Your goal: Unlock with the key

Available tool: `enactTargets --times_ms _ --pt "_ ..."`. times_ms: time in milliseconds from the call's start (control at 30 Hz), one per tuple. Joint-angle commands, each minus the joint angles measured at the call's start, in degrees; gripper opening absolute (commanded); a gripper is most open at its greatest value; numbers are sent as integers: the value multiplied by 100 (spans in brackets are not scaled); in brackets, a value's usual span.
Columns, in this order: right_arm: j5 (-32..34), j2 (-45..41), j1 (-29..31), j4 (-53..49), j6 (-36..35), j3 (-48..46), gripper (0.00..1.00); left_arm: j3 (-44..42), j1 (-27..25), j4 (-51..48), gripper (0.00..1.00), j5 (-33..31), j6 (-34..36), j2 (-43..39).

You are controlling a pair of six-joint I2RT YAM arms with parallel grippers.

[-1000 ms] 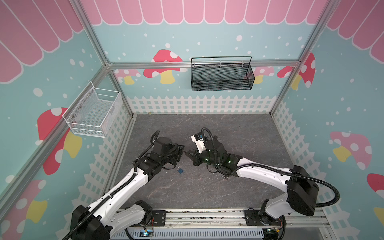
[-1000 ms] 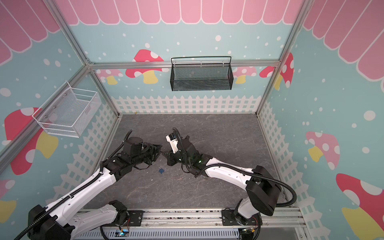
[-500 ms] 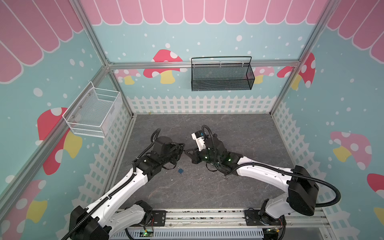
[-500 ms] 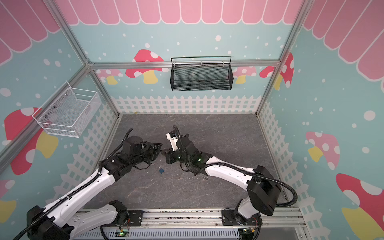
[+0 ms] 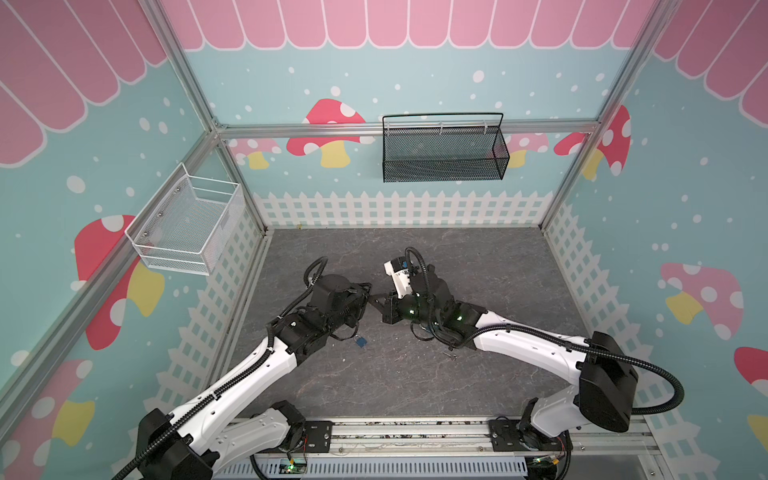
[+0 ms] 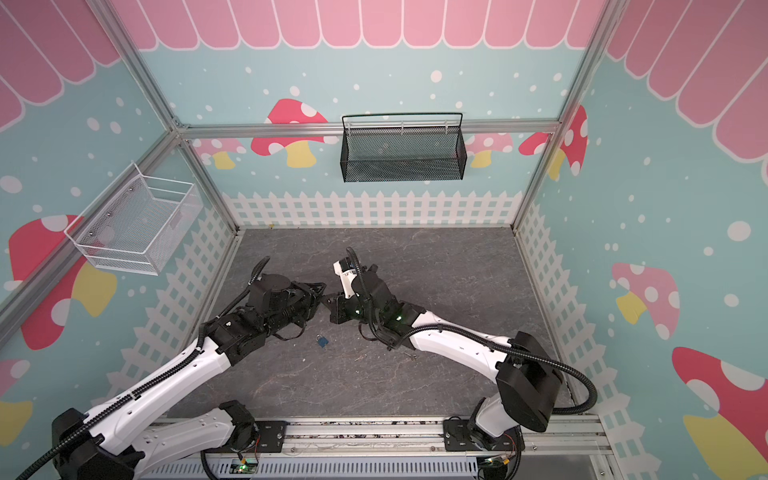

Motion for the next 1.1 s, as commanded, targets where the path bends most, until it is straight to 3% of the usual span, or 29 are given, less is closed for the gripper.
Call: enactTargets --times_ms 0,167,533,667,1000,1067 --pt "70 40 62 1015 -350 140 0 166 -349 371 0 1063 -213 -49" --pt "-655 -166 -221 1837 1157 -214 0 207 -483 414 0 1196 -327 -66" --pt "-979 -767 -536 2774 3468 -970 0 -337 -63 296 0 861 49 -380" --pt "-1111 -744 -526 2732 3450 -979 0 -298 130 276 0 934 202 -326" --pt "-801 -688 -522 1460 2052 -974 0 208 513 -48 0 673 937 -304" --pt "-653 -752 -522 1291 1797 -1084 7 255 632 -72 0 635 1111 -330"
